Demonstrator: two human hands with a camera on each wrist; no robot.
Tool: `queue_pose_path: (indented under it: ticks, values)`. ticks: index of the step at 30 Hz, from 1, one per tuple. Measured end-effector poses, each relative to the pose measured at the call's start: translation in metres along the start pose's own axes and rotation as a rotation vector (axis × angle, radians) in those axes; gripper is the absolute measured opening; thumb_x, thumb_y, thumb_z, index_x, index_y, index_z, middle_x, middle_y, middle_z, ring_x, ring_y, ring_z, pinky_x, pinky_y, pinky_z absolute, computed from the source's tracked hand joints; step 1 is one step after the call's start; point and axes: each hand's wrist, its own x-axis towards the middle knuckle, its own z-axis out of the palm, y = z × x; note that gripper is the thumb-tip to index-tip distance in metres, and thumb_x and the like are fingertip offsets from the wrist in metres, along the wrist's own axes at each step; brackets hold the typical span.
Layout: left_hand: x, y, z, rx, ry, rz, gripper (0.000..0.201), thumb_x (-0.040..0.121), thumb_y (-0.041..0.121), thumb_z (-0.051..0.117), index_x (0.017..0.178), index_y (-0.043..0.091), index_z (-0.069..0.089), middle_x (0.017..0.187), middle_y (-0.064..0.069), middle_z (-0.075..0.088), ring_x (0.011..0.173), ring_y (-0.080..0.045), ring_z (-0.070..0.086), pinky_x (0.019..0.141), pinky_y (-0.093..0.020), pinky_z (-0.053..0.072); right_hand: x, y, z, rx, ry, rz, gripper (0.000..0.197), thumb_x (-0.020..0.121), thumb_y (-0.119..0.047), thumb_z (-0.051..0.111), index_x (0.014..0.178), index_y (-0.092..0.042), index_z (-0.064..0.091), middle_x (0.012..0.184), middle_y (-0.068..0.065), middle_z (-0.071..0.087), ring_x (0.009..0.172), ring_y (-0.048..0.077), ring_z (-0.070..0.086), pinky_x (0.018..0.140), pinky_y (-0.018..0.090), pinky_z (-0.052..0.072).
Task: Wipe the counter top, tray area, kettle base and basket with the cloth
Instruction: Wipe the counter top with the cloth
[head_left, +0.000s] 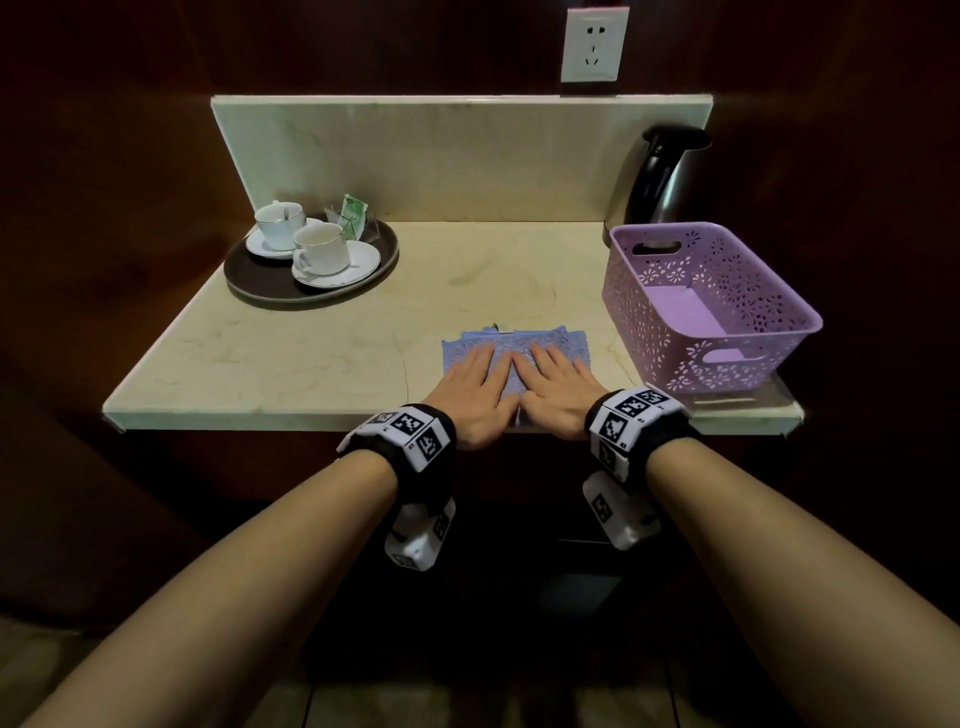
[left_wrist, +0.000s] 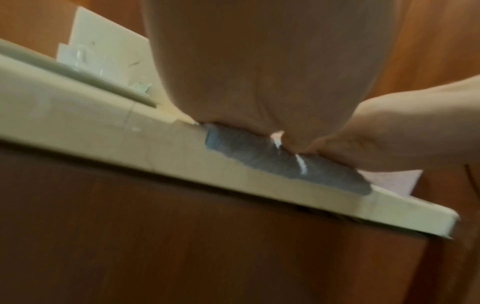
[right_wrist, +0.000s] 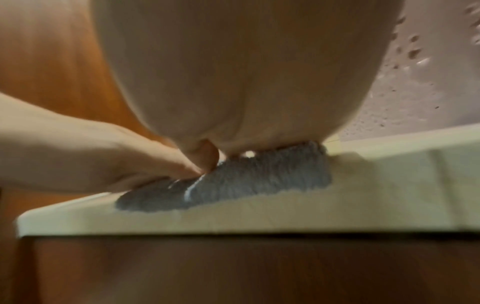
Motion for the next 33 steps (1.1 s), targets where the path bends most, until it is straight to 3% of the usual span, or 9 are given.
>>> queue_pose_path:
  ticks: [11,33]
  values:
    - [0.038,-0.01,-0.017,0.023,-0.091,-0.049,0.066,0.103,0.043,0.019,0.157,0.014,-0.007,0.163,-0.012,-0.015,0.15,-0.024,-0.016,0.122,-0.041,-0.005,0.03,0.0,-0.021,-0.005,-0.048,0.041,0.066,0.099,-0.039,0.021,0.155,-0.023,-0.009,0.163,0.004,-0.017,0.15,0.022,-0.016,0.122,0.045,-0.008]
    - [0.099,-0.019,-0.032,0.017,-0.103,-0.119,0.063,0.104,0.039,0.019,0.156,0.015,-0.006,0.163,-0.01,-0.014,0.151,-0.024,-0.013,0.122,-0.041,-0.003,0.091,0.021,-0.045,0.005,-0.068,0.064,0.069,0.097,-0.041,0.024,0.155,-0.026,-0.009,0.163,0.002,-0.017,0.15,0.022,-0.016,0.121,0.048,-0.006]
